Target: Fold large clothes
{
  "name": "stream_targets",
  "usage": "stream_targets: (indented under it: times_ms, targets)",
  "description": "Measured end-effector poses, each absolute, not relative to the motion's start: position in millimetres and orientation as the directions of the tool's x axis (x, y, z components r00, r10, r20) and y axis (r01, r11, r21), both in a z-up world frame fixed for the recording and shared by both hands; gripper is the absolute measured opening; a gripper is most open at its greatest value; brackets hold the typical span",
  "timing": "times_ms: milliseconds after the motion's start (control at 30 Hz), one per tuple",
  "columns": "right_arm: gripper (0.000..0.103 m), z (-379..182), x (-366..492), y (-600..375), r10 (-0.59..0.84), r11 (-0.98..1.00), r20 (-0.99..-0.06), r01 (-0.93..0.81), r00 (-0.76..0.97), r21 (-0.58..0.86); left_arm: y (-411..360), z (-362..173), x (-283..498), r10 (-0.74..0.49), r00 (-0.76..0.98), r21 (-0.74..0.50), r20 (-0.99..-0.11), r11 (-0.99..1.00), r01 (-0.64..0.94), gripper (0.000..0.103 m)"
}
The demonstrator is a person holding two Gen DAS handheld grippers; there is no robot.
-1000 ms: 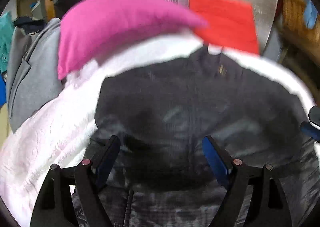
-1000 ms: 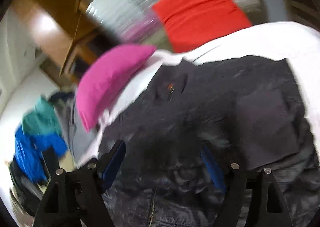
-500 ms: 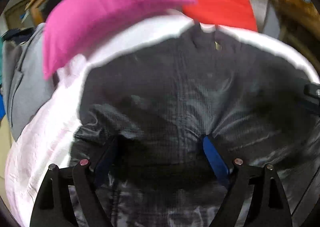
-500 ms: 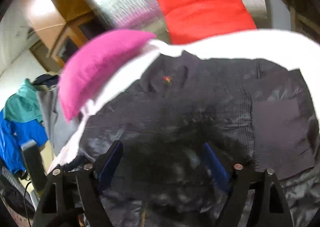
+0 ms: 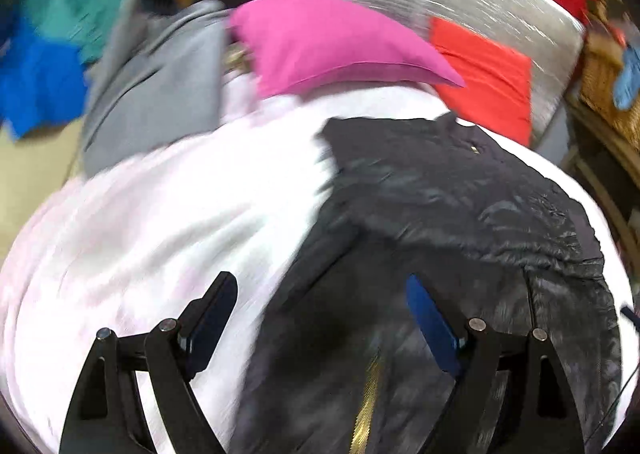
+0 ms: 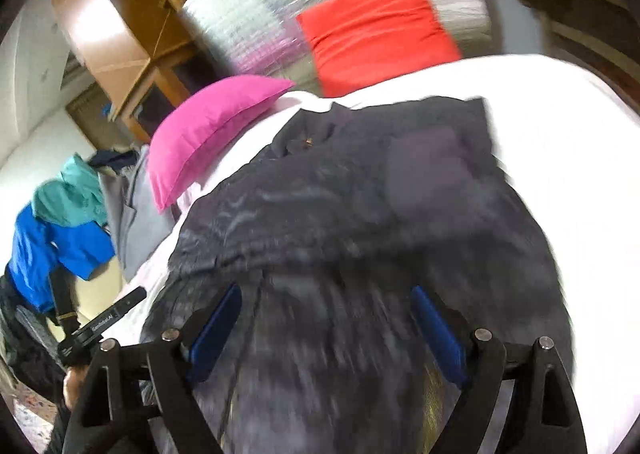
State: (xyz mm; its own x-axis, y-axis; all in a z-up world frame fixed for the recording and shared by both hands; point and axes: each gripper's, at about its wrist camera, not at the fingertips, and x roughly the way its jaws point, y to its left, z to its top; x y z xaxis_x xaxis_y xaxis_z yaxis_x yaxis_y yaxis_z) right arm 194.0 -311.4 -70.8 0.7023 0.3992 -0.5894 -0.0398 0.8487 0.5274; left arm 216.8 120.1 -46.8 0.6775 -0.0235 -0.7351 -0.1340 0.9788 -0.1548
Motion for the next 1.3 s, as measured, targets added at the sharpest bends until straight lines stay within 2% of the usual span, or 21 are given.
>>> stream_targets:
  times_ms: [100,233,333,467,567,633,1300]
  targets:
    - [0.089,-77,142,-333,0.363,0.834,-0.571,0.016,0.736,0.551,136,-49,174,-0.024,0.694,-0.211,-0.720,0.960,-0.186,0.087]
    - [0.089,-81,90,-339,0.300,0.852,-0.556,0.044,0.775,0.522,136,-57,126,-0.059,0.720,-0.251,-0.691,0.954,-0.163,0.087]
    - [0.089,-86,64,-339,0.289,0.860,-0.555,0.042,0.780,0.508,127,-70,118,-0.073,0.713,-0.242,-0.697,0.960,-0.138,0.087]
    - [0.089,-98,40,-345,0.300,0.828,-0.529,0.059,0.794,0.558,121,-77,105,-0.096,0.706,-0.245,-0.702,0.963,-0.112,0.087]
    - [0.089,-99,29,-353,0.305,0.798,-0.490,0.061,0.817,0.599,120,-74,101,-0.095,0.733,-0.249,-0.674,0.963,-0.104,0.087]
    - [0.091,-100,26,-358,0.311,0.782,-0.467,0.056,0.828,0.621,120,-77,103,-0.074,0.716,-0.237,-0.694,0.963,-0.129,0.087]
    - [0.092,-107,17,-371,0.363,0.722,-0.430,0.042,0.827,0.691,136,-83,95,-0.020,0.700,-0.255,-0.713,0.938,-0.233,0.087]
